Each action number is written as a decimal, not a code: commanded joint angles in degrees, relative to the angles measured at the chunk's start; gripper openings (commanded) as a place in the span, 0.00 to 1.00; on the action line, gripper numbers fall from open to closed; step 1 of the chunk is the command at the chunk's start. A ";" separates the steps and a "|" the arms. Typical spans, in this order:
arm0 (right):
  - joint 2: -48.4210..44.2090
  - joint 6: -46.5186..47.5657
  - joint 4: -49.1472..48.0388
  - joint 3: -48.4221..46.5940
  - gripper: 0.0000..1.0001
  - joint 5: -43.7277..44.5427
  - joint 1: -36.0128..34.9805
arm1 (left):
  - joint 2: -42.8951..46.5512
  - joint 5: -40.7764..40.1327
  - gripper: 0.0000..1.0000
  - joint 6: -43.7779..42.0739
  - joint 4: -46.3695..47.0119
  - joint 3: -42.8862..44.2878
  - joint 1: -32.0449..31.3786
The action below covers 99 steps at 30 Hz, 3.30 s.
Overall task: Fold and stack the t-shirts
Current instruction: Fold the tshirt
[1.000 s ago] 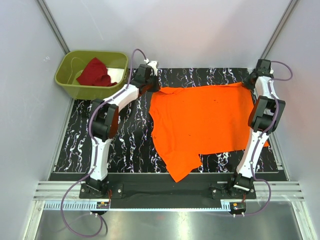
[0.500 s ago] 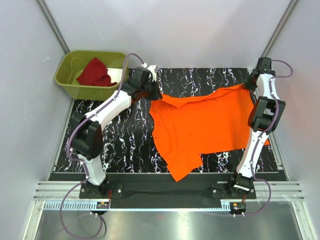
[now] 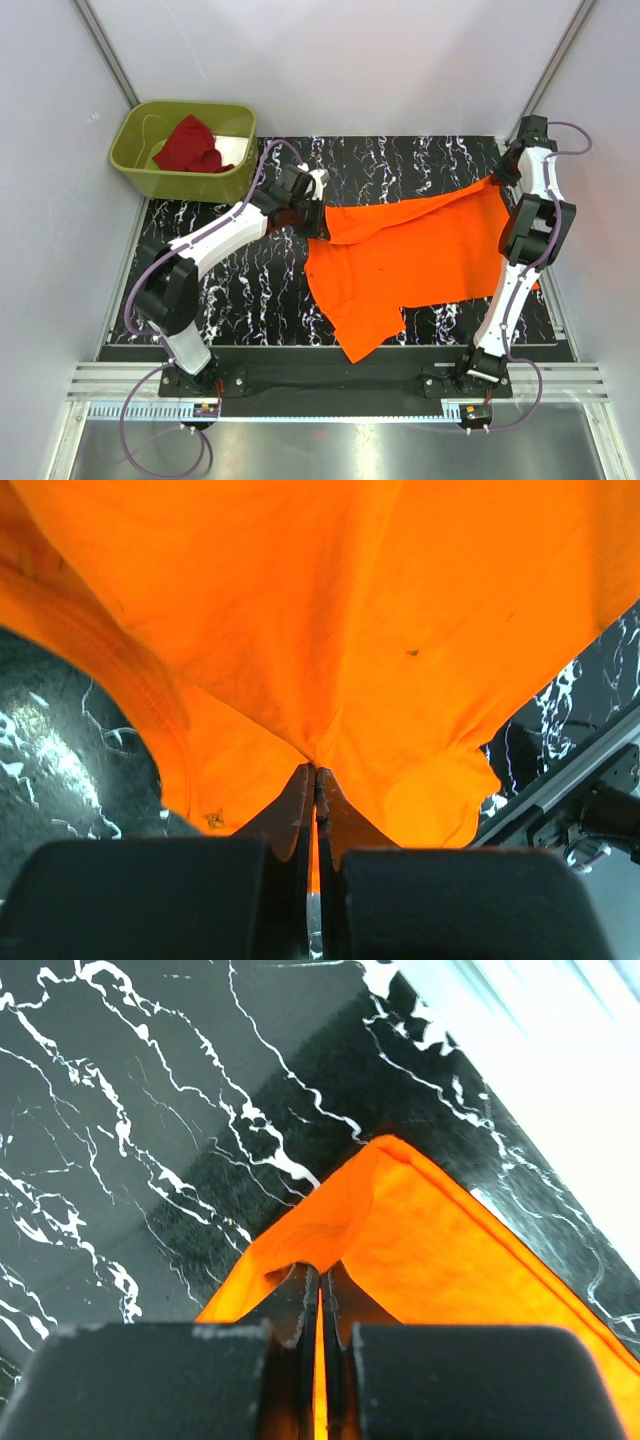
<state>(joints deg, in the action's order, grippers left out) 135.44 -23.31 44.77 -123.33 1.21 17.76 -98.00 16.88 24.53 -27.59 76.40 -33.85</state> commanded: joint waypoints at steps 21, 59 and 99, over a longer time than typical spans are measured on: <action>-9.84 1.95 -0.57 10.74 0.00 3.79 1.40 | 5.36 5.00 0.00 -0.63 -2.38 -3.36 0.27; -32.69 -8.42 2.25 45.44 0.67 -7.97 -12.22 | -12.29 -0.28 0.70 -2.04 -4.40 5.59 11.52; -20.67 -15.10 -1.01 33.08 0.65 -6.14 -10.47 | -18.90 -23.03 0.35 0.34 -5.18 19.49 15.74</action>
<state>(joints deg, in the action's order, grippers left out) 111.20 -35.59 43.31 -84.71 -7.57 5.32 -122.17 -1.28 27.46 -31.68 93.62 -18.39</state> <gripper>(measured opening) 0.647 0.277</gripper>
